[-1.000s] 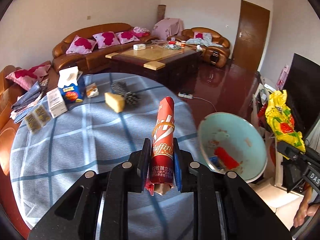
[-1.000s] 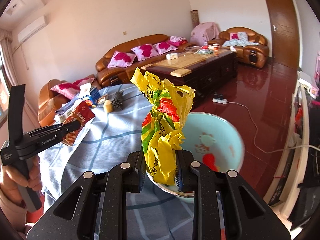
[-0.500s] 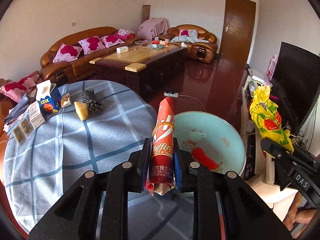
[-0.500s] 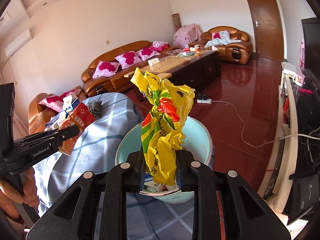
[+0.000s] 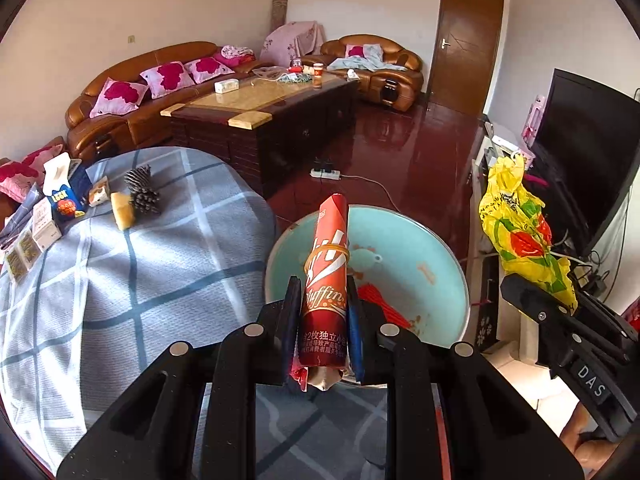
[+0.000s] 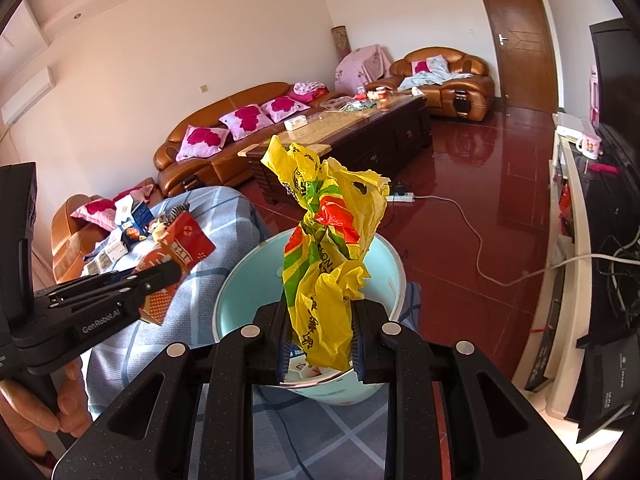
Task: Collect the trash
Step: 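Carry the yellow bag and red wrapper over the mint-green bucket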
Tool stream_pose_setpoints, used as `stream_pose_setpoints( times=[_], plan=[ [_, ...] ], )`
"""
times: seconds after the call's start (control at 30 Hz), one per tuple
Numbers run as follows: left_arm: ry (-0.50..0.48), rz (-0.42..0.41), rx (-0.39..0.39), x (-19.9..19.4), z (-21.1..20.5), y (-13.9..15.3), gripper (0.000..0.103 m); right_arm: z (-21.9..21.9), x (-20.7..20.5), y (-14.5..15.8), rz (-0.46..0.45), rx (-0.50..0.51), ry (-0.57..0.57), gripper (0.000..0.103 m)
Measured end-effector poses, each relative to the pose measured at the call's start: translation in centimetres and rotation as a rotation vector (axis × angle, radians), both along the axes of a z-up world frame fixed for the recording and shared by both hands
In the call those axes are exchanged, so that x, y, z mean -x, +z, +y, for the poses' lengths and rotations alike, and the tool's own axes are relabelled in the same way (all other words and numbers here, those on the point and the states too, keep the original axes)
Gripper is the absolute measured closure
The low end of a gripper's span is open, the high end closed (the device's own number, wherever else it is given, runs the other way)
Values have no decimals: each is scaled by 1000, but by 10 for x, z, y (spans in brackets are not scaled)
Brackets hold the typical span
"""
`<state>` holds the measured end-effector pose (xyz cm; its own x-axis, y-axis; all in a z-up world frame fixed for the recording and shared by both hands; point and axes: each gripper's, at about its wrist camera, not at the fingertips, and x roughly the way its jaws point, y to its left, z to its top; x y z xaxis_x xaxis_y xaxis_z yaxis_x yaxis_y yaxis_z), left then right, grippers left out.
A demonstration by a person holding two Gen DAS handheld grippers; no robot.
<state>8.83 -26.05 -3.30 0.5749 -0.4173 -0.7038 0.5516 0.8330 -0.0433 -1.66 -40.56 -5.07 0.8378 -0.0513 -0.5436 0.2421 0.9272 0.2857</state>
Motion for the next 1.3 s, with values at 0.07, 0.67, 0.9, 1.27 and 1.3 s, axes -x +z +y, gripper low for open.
stream_pose_setpoints(
  times=[0.07, 0.67, 0.9, 1.27, 1.3],
  plan=[
    [-7, 7, -4, 0, -3, -4, 82, -2, 1, 0, -1, 13, -11, 79],
    [-1, 51, -56, -10, -24, -29, 82, -12, -6, -17, 31, -5, -42, 79],
    [-5, 41, -71, -15, -38, -31, 82, -14, -14, -17, 30, -10, -45, 79],
    [20, 39, -113, -21, -49, -39, 82, -23, -28, -28, 67, -20, -52, 78],
    [20, 42, -114, -22, -50, -40, 82, -24, -29, -30, 73, -25, -50, 78]
  ],
)
